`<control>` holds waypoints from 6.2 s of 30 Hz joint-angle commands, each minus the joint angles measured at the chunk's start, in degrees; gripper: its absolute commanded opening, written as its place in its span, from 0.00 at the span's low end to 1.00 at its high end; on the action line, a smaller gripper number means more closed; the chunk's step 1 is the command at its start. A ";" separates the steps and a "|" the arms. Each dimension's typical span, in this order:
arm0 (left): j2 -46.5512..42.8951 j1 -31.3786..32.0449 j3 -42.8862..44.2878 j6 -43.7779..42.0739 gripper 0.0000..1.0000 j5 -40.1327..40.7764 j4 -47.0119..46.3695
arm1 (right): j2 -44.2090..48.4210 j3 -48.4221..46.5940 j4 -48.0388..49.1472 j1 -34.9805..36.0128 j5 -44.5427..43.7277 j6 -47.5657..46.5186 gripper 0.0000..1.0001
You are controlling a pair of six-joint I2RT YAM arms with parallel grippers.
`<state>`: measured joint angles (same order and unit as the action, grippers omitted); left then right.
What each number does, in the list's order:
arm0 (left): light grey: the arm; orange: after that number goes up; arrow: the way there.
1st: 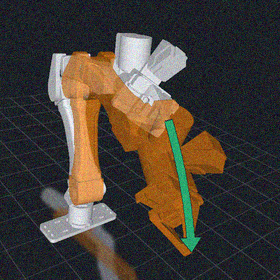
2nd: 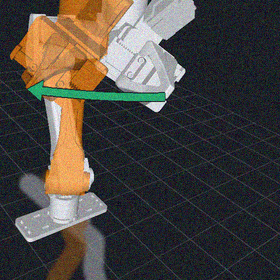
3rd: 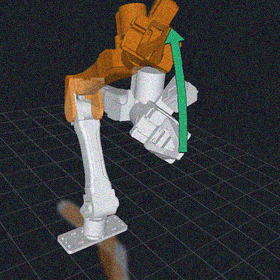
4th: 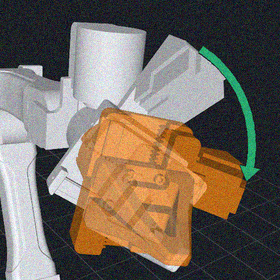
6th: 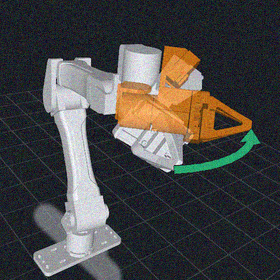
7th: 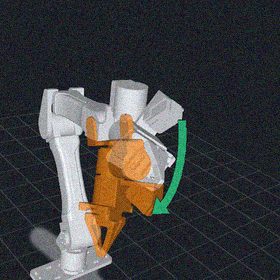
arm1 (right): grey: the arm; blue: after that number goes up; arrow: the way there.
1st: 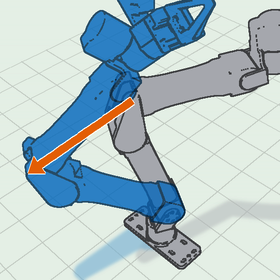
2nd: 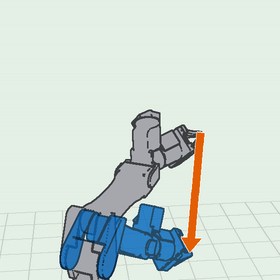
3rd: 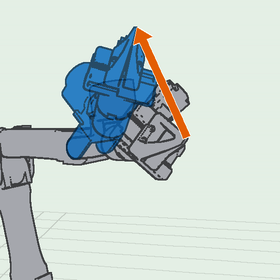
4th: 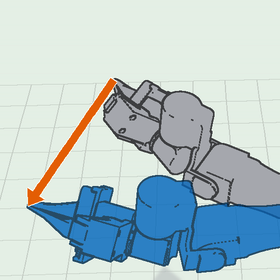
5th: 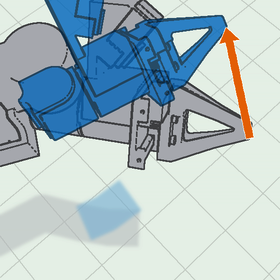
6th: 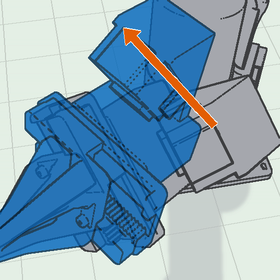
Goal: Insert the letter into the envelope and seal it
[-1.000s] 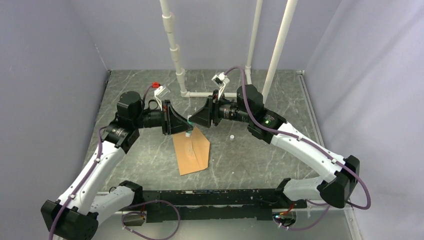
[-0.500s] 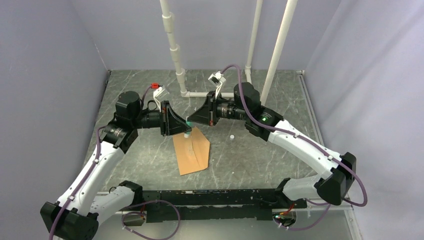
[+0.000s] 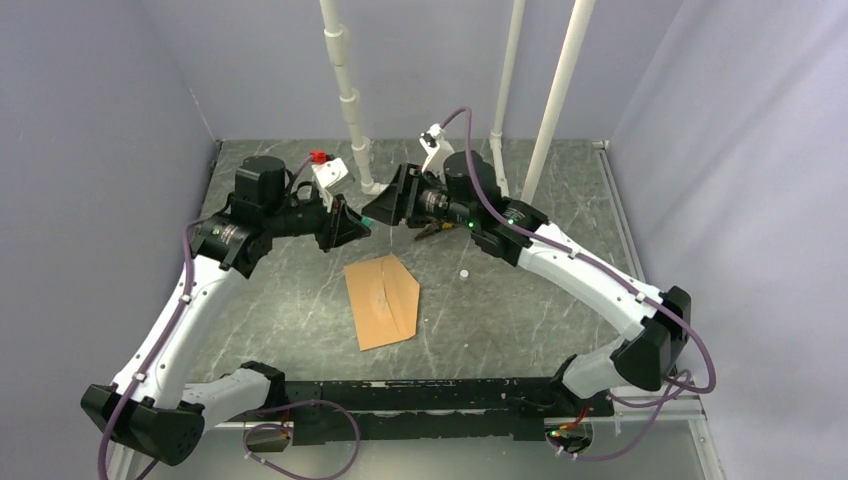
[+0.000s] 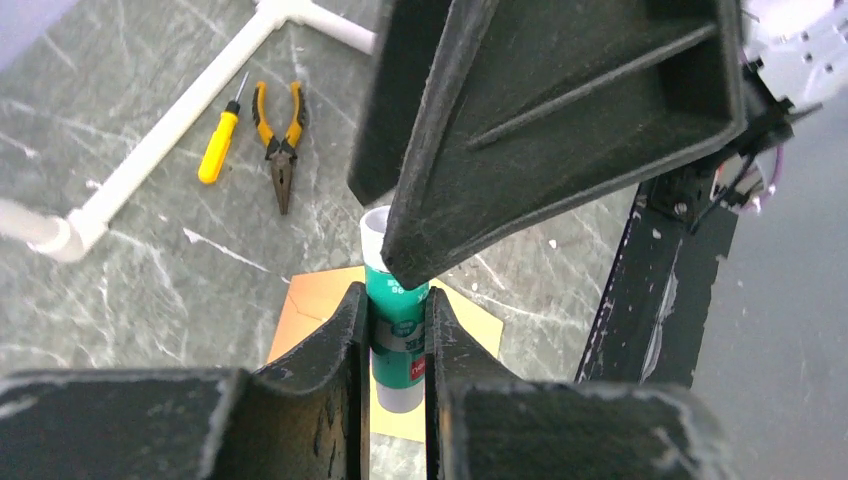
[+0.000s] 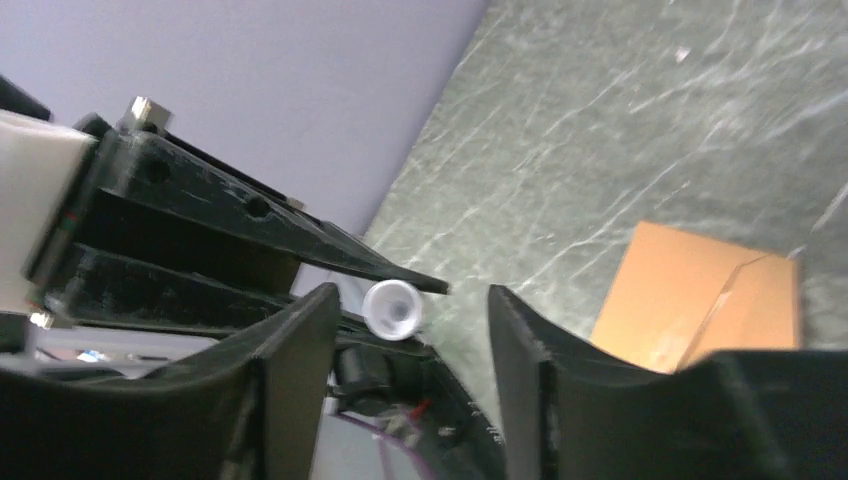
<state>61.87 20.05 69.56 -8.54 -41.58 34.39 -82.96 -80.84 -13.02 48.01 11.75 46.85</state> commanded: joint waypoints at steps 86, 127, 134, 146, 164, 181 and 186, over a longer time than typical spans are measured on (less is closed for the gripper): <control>2.69 0.58 -0.10 -8.31 0.02 -28.55 -1.16 | 6.40 -1.24 -5.58 -2.92 36.70 -45.03 0.38; 7.59 1.17 -3.30 -1.80 0.02 -20.02 -10.32 | 15.11 8.95 0.91 -5.16 16.17 -36.20 0.75; 11.18 1.15 1.26 -9.13 0.02 -36.35 0.36 | 16.72 8.27 -5.67 -6.34 23.11 -39.92 0.75; 8.97 1.19 -1.19 -3.80 0.03 -34.21 -5.87 | 11.71 7.21 0.52 -6.02 19.74 -21.49 0.55; 8.10 1.19 -1.41 -0.96 0.03 -26.62 -9.42 | 6.60 4.51 -3.13 -5.78 20.63 -22.26 0.35; 8.26 1.20 -0.84 -3.80 0.02 -25.50 -5.87 | 7.69 4.06 -2.56 -5.73 16.51 -18.25 0.49; 8.11 1.21 -1.21 -3.64 0.02 -24.71 -6.09 | 6.51 2.60 -4.52 -5.76 16.82 -19.44 0.32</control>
<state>71.40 21.19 67.37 -11.33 -66.54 28.42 -76.88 -74.96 -18.63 42.39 28.88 27.29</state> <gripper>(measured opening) 0.188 0.413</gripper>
